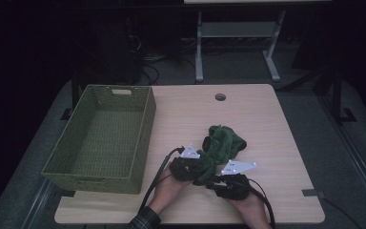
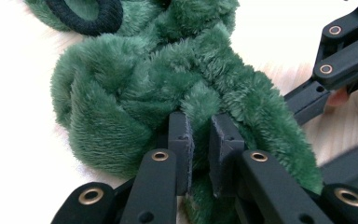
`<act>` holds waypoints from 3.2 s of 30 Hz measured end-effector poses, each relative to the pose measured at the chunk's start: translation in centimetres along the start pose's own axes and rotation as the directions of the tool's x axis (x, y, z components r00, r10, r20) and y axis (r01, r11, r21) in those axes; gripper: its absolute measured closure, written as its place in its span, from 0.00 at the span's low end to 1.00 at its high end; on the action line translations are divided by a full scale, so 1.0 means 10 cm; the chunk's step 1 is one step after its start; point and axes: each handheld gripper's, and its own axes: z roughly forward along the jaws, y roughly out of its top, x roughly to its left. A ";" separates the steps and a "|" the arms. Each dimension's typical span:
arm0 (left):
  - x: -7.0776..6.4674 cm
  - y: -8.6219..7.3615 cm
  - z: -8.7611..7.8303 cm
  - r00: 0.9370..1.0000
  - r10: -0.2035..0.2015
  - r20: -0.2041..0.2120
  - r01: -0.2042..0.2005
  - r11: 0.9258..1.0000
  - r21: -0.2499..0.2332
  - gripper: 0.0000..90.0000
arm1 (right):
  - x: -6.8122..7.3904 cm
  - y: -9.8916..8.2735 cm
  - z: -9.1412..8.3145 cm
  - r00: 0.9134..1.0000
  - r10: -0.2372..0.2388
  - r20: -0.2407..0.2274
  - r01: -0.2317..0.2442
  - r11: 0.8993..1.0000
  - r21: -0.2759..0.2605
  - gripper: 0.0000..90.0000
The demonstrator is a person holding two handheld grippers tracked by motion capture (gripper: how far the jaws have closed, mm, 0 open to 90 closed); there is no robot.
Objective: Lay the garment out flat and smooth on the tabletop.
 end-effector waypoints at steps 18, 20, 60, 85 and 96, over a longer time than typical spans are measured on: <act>0.00 -0.01 0.01 1.000 -0.004 0.007 0.004 1.000 -0.002 0.90 | 0.08 0.02 0.11 0.999 -0.035 -0.041 0.037 0.998 0.049 0.97; 0.00 -0.01 0.01 1.000 -0.007 0.008 0.007 1.000 -0.006 0.90 | 0.08 0.02 0.08 0.999 -0.029 -0.039 0.031 0.998 0.057 0.98; 0.13 -0.26 -0.53 0.990 -0.144 -0.009 0.144 0.989 0.039 0.92 | -0.90 -0.37 -1.08 0.966 0.128 0.223 -0.149 0.985 0.082 1.00; 0.00 -0.01 -0.23 0.998 -0.016 -0.065 0.019 0.998 0.055 0.98 | -0.74 -0.20 -0.88 0.976 0.020 0.217 -0.040 0.995 0.088 1.00; -0.02 -0.12 -0.16 0.998 -0.006 -0.059 0.013 0.993 0.116 1.00 | -0.80 -0.32 -0.80 0.978 0.045 0.203 -0.081 0.982 0.173 1.00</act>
